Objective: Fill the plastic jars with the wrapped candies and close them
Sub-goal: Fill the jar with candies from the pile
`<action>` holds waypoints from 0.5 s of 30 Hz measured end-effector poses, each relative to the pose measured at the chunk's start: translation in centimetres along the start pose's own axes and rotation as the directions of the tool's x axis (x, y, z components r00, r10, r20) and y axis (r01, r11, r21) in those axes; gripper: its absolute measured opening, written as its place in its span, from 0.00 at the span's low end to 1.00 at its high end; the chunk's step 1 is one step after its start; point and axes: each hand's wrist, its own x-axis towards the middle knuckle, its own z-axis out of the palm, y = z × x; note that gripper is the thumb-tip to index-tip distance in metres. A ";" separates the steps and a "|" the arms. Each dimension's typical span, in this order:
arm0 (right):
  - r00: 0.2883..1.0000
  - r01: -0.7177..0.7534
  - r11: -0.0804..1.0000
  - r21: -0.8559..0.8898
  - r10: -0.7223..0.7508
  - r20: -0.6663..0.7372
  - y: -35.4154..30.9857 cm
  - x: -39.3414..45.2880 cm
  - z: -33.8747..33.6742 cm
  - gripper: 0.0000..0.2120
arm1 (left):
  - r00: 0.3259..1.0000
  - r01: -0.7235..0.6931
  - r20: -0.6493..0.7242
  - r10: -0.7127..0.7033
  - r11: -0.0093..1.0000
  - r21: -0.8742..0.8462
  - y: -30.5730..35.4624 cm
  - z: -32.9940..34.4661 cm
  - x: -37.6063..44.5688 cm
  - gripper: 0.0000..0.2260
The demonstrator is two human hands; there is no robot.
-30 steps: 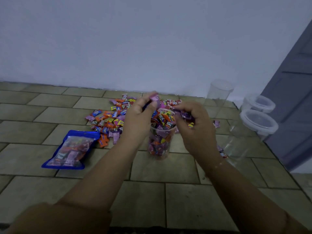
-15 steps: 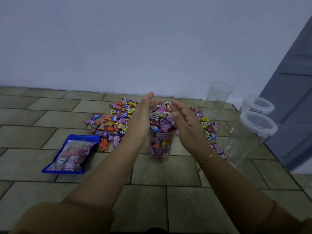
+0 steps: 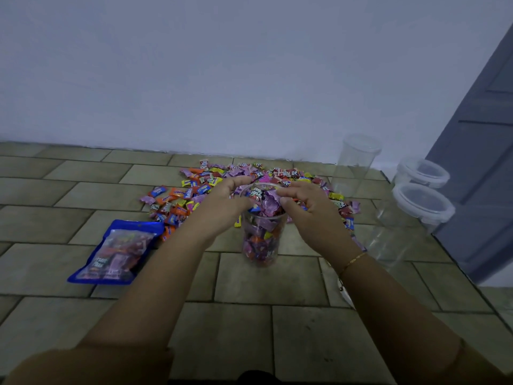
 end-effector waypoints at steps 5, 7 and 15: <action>0.999 0.034 0.997 -0.071 -0.033 0.017 -0.3 0.0 0.1 0.11 | 0.997 0.051 -0.052 -0.054 0.998 -0.047 -0.3 0.5 0.3 0.22; 0.999 0.044 0.997 -0.069 -0.045 -0.001 -0.1 -0.2 0.2 0.12 | 0.994 0.050 -0.091 -0.053 0.998 -0.038 -0.5 0.4 0.2 0.20; 0.943 0.197 0.936 -0.291 -0.262 -0.204 -1.6 -1.3 1.9 0.17 | 0.972 0.071 -0.213 -0.096 0.990 -0.125 -3.0 -1.3 -1.0 0.12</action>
